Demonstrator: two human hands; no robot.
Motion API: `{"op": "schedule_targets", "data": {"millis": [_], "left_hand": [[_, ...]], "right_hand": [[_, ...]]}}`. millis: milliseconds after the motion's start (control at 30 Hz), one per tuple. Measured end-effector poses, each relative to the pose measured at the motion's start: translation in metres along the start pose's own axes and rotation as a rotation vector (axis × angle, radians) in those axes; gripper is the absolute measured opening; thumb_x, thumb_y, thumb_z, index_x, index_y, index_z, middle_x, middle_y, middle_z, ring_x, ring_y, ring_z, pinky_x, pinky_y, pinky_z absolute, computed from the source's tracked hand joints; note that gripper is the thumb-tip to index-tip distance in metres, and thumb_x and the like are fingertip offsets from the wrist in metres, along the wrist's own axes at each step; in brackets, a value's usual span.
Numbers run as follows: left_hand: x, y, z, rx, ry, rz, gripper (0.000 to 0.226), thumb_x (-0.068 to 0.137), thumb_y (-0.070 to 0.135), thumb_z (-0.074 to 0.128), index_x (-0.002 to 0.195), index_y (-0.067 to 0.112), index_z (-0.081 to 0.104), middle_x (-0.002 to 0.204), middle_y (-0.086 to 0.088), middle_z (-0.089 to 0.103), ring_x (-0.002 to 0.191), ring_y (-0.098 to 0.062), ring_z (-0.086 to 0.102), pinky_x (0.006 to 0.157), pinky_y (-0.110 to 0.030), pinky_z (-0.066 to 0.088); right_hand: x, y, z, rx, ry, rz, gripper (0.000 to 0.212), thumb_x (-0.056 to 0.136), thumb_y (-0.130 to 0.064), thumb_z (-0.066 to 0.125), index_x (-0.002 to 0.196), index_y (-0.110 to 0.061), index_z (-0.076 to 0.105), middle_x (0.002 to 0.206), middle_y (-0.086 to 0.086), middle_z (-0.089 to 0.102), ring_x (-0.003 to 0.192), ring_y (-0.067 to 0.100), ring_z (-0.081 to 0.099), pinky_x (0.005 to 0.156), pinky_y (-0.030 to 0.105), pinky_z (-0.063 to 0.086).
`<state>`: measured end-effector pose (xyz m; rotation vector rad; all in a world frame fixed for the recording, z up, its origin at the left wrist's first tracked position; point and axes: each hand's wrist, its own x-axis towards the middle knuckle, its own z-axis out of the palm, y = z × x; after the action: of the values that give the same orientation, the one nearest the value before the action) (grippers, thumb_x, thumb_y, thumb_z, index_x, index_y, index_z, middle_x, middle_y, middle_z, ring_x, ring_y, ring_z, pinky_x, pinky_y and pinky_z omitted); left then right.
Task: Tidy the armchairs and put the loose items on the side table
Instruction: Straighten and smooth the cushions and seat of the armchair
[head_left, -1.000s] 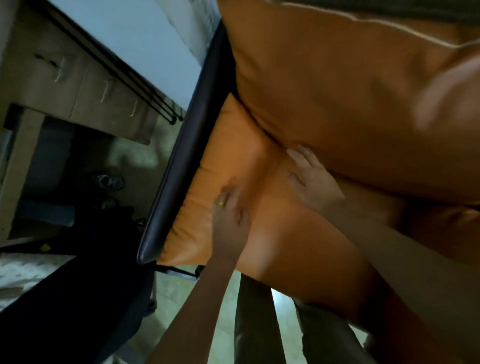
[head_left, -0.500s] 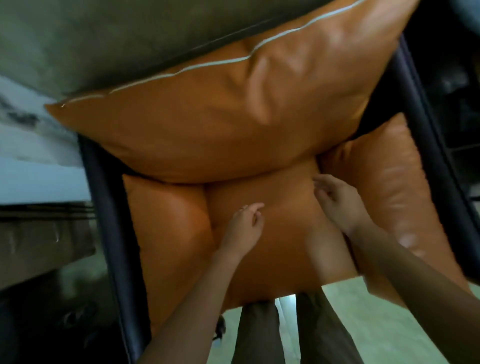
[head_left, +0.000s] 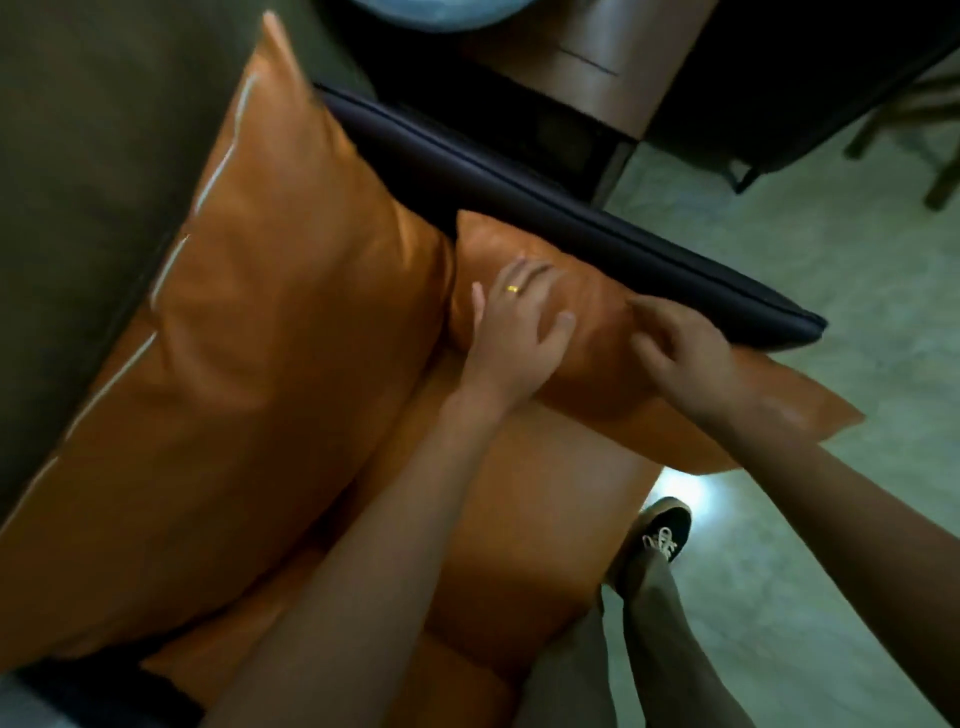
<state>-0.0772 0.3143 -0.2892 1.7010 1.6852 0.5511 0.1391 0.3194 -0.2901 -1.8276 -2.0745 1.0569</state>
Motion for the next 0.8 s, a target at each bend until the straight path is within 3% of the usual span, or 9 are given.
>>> {"op": "schedule_targets", "data": {"millis": [133, 267, 500, 633, 700, 800], "left_hand": [[0.041, 0.006, 0.018, 0.179, -0.167, 0.162, 0.038, 0.098, 0.028, 0.051, 0.135, 0.029, 0.057, 0.146, 0.006, 0.048, 0.149, -0.016, 0.023, 0.118, -0.064, -0.002], [0.047, -0.018, 0.027, 0.388, -0.215, 0.217, 0.041, 0.101, 0.043, 0.04, 0.139, 0.034, 0.054, 0.153, 0.008, 0.042, 0.15, -0.014, 0.02, 0.12, -0.059, -0.002], [0.047, -0.032, 0.026, 0.627, -0.273, 0.229, 0.051, 0.102, 0.057, 0.026, 0.152, 0.046, 0.026, 0.164, 0.007, 0.021, 0.153, -0.016, 0.005, 0.12, -0.054, -0.008], [0.046, -0.04, 0.018, 0.685, -0.289, 0.205, 0.05, 0.103, 0.054, 0.026, 0.153, 0.047, 0.023, 0.165, 0.006, 0.018, 0.154, -0.015, 0.003, 0.121, -0.05, -0.005], [0.043, -0.044, 0.012, 0.707, -0.304, 0.194, 0.05, 0.104, 0.053, 0.024, 0.153, 0.046, 0.022, 0.166, 0.006, 0.016, 0.154, -0.014, 0.003, 0.121, -0.049, -0.004], [0.04, -0.047, 0.005, 0.736, -0.294, 0.16, 0.05, 0.104, 0.055, 0.022, 0.154, 0.046, 0.021, 0.166, 0.006, 0.013, 0.154, -0.014, 0.0, 0.121, -0.05, -0.004]], "right_hand": [[-0.003, 0.016, 0.017, -0.176, -0.178, -0.045, 0.06, 0.101, -0.032, 0.049, 0.157, -0.036, 0.027, 0.166, -0.005, 0.02, 0.155, 0.022, 0.011, 0.123, 0.051, 0.011], [0.003, 0.015, 0.03, -0.267, -0.18, -0.059, 0.062, 0.103, -0.046, 0.039, 0.158, -0.04, 0.012, 0.168, -0.009, 0.005, 0.156, 0.019, -0.002, 0.124, 0.051, 0.002], [0.002, 0.048, 0.034, -0.436, -0.143, -0.089, 0.069, 0.096, -0.069, 0.021, 0.157, -0.044, 0.002, 0.169, -0.008, 0.006, 0.156, 0.022, 0.001, 0.124, 0.052, 0.003], [-0.013, 0.071, 0.029, -0.48, -0.131, -0.058, 0.074, 0.093, -0.076, 0.012, 0.158, -0.043, -0.003, 0.169, -0.007, 0.006, 0.156, 0.023, 0.002, 0.124, 0.052, 0.002], [-0.023, 0.082, 0.024, -0.488, -0.136, -0.067, 0.075, 0.092, -0.078, 0.004, 0.158, -0.041, 0.0, 0.168, -0.005, 0.013, 0.155, 0.026, 0.01, 0.123, 0.05, 0.006], [-0.037, 0.102, 0.015, -0.517, -0.148, -0.041, 0.074, 0.094, -0.076, 0.006, 0.158, -0.038, 0.008, 0.164, -0.002, 0.028, 0.151, 0.029, 0.024, 0.119, 0.051, 0.012]]}}
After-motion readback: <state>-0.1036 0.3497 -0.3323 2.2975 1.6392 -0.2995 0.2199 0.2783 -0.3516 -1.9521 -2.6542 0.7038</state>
